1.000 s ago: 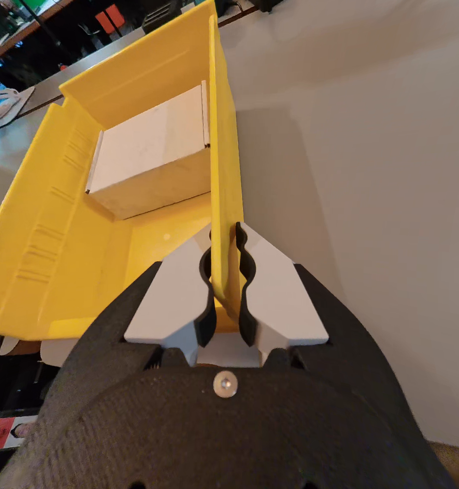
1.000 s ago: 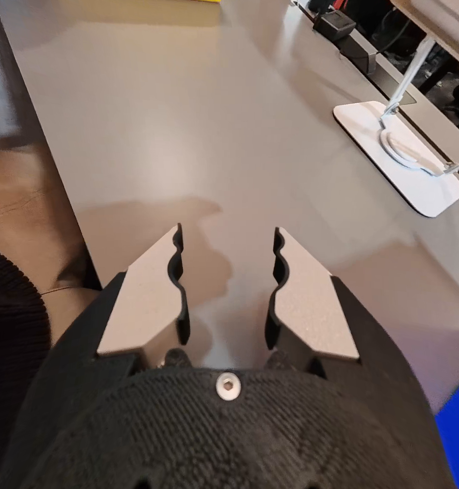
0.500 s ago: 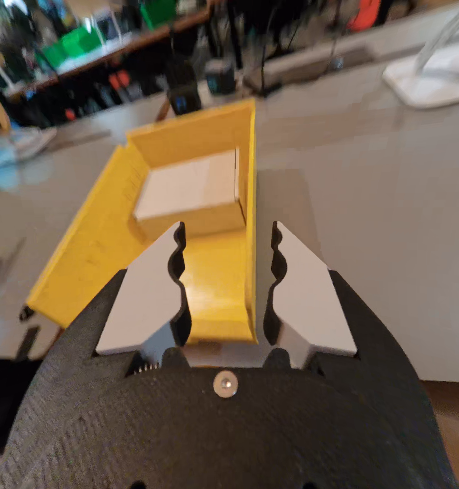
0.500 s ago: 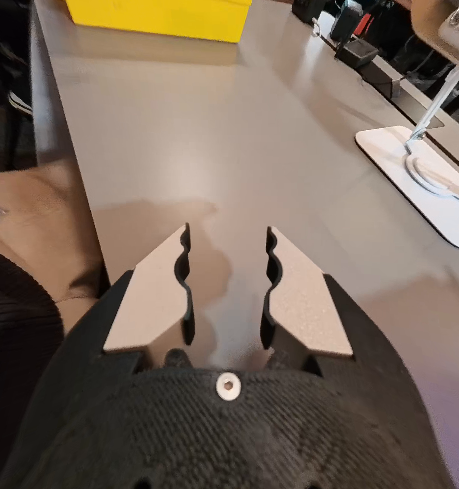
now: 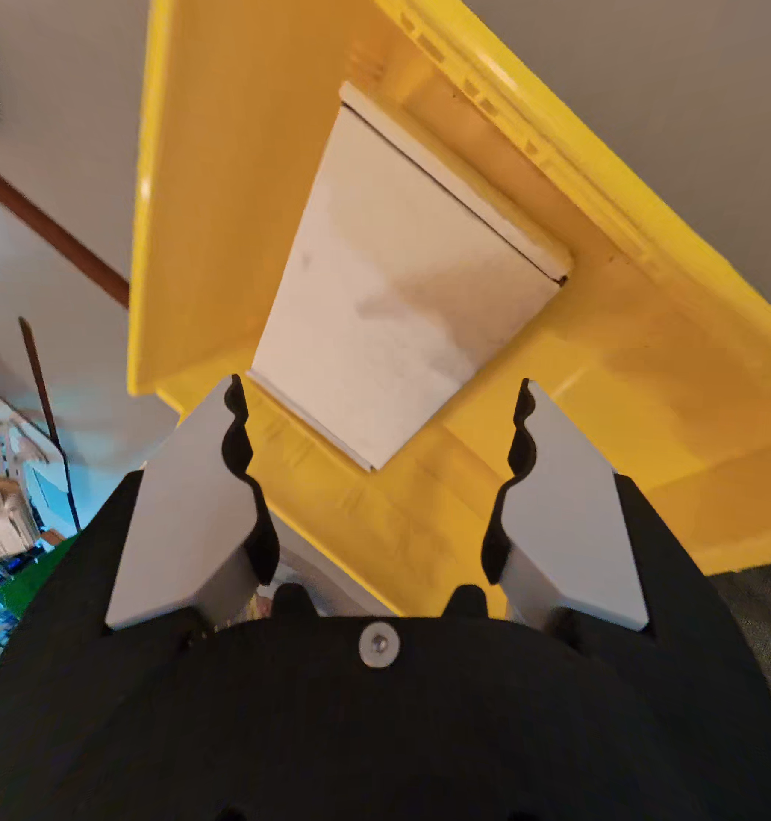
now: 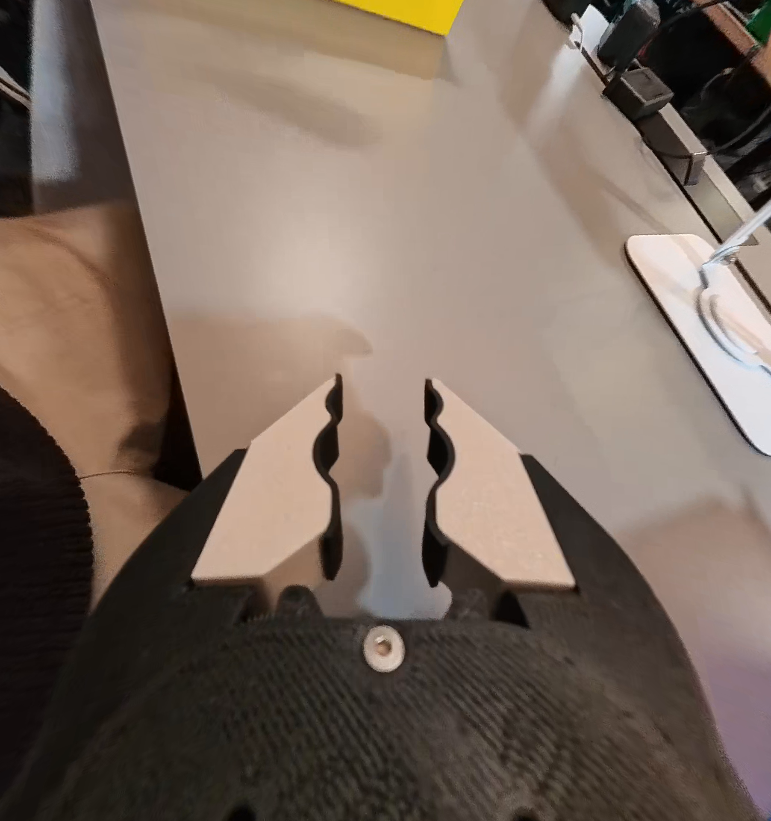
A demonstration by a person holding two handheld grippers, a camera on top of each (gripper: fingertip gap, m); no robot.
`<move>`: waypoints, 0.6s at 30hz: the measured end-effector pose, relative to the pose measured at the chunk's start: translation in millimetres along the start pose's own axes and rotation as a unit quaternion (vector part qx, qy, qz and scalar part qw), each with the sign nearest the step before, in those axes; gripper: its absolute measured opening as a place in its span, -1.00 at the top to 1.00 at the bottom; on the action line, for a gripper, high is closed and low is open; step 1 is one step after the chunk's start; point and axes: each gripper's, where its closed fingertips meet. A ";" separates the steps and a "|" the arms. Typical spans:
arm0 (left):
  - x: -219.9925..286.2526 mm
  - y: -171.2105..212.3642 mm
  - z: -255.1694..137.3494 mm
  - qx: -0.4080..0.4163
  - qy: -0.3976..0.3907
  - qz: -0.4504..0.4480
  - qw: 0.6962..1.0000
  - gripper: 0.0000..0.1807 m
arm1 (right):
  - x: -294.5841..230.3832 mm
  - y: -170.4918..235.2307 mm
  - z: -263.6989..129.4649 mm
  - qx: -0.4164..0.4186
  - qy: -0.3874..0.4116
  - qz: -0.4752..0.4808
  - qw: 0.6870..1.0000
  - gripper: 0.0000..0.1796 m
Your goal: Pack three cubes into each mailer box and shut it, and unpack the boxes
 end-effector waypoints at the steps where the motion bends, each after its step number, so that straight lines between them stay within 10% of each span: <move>1: 0.7 -3.1 9.3 -0.010 0.005 0.015 1.000 -0.31 | 0.1 2.8 -1.0 -0.005 0.009 -0.006 1.000 0.62; 18: 6.0 -16.6 66.1 -0.056 0.031 0.097 0.993 -0.57 | 11.1 42.7 -18.8 -0.062 0.039 0.044 0.996 0.68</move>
Point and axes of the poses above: each gripper's, where its closed fingertips meet, z out along the fingers, y out of its underside, x = y × z across the jaws, and after that the axes turned 10 degrees about -x, right-handed
